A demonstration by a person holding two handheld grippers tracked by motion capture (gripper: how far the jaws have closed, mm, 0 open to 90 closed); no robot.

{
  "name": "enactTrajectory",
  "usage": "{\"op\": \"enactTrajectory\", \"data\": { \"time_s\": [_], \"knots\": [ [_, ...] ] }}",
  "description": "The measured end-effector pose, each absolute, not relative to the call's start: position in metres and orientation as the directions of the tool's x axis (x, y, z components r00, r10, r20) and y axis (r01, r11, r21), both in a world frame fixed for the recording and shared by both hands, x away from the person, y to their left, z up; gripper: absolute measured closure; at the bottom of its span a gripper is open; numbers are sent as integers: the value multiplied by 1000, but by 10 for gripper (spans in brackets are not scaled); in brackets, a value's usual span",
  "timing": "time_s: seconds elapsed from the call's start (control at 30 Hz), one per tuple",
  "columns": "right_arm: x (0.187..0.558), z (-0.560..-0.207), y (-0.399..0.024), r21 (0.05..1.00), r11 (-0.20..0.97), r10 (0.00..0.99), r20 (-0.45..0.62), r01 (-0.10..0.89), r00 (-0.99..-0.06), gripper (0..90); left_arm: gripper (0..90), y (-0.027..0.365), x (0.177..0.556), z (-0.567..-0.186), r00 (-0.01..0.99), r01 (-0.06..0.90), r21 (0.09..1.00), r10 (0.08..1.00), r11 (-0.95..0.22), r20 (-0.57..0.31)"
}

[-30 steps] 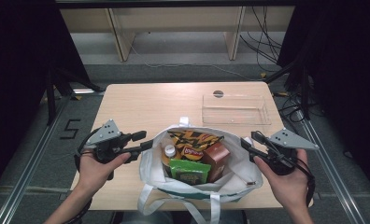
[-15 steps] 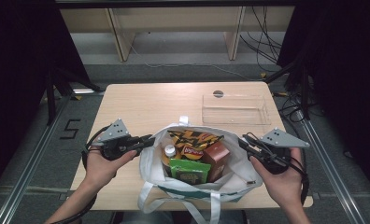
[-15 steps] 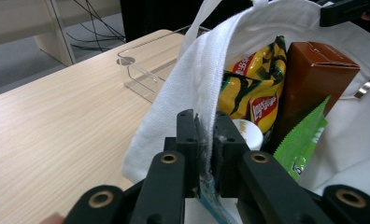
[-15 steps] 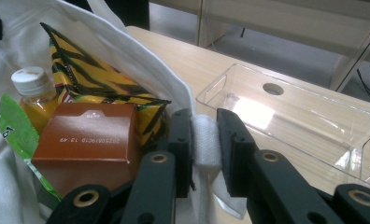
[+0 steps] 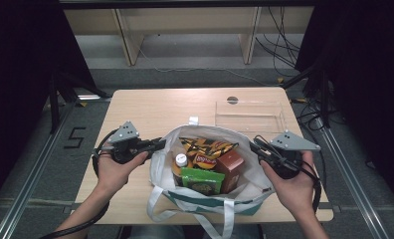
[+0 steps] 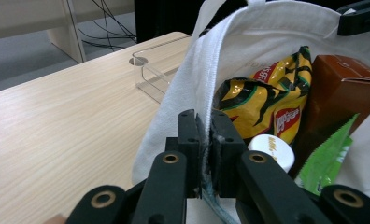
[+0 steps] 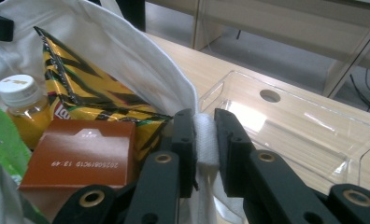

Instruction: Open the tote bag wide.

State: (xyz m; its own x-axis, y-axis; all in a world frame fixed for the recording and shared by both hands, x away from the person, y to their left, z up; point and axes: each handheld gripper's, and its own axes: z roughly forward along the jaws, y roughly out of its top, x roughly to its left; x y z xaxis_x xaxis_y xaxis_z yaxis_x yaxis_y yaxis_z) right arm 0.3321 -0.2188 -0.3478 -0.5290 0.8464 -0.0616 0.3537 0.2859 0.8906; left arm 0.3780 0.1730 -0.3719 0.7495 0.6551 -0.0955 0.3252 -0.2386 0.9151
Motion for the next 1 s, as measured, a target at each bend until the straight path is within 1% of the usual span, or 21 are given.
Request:
{"op": "enactTrajectory", "data": {
  "time_s": [0.07,0.1,0.2,0.33,0.47,0.57,0.77,0.9,1.0],
  "knots": [
    [334,-349,-218,885,293,847,-65,361,-527,796,835,171,380,-374,746,327,911,661,-249,-87],
    [339,-351,-219,889,305,848,-90,342,-523,796,832,171,382,-376,744,331,910,662,-251,-88],
    [343,-354,-219,890,316,848,-110,328,-519,796,826,170,388,-381,736,351,901,669,-253,-99],
    [347,-360,-218,884,326,854,-125,334,-505,796,818,169,395,-388,730,368,894,675,-255,-108],
    [350,-367,-216,878,319,859,-108,356,-501,795,813,166,400,-395,722,379,890,683,-255,-112],
    [352,-373,-215,871,341,854,-129,354,-505,795,810,164,402,-399,720,379,886,686,-267,-101],
    [355,-386,-212,858,343,858,-119,383,-500,795,804,160,408,-410,719,391,876,688,-282,-99],
    [358,-390,-211,855,349,859,-127,385,-496,795,803,158,411,-419,719,395,870,689,-296,-92],
    [360,-394,-212,843,358,858,-127,402,-498,795,802,159,414,-427,718,416,864,686,-284,-120]
  ]
}}
